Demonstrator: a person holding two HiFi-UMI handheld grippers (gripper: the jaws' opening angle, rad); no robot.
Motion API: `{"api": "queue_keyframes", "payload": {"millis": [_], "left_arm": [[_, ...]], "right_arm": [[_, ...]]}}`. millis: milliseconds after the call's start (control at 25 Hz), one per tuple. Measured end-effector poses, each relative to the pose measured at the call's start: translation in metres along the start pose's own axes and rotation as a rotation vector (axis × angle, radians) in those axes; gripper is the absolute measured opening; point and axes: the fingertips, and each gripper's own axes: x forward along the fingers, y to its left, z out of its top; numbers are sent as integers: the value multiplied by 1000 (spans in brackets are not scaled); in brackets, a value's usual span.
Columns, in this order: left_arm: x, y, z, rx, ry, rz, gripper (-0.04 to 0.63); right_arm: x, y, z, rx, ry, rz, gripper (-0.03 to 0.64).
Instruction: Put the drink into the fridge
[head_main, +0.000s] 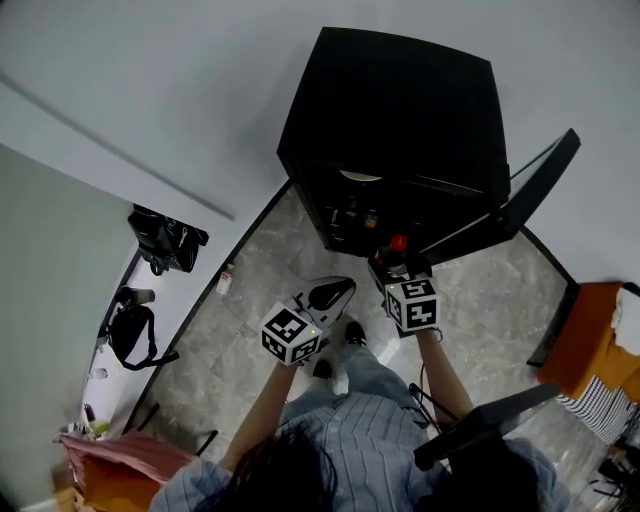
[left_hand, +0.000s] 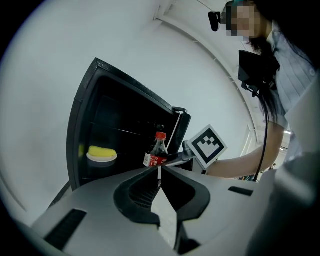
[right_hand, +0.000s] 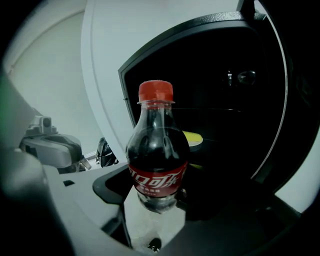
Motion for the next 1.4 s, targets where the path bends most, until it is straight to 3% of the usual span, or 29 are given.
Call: {"api": "queue_keyframes", "payload": {"millis": [440,640,800,1120,1400], "left_arm": [[25,22,15,-3,-5,14,9],[31,25,14,6,8,9,9],[32,24,14,1,13,16,9],[28,26,6,-14,29,34,9],[23,33,0,-32,32,64,9]], "right_arm": [[70,-58,18,10,-20,-71,299],[95,-79,16,71,-10,-99,299],[111,-100,15,40,18,-165,299],[141,-126,15,47,43,-209,299],[151,-140,23,20,-8,-232,299]]}}
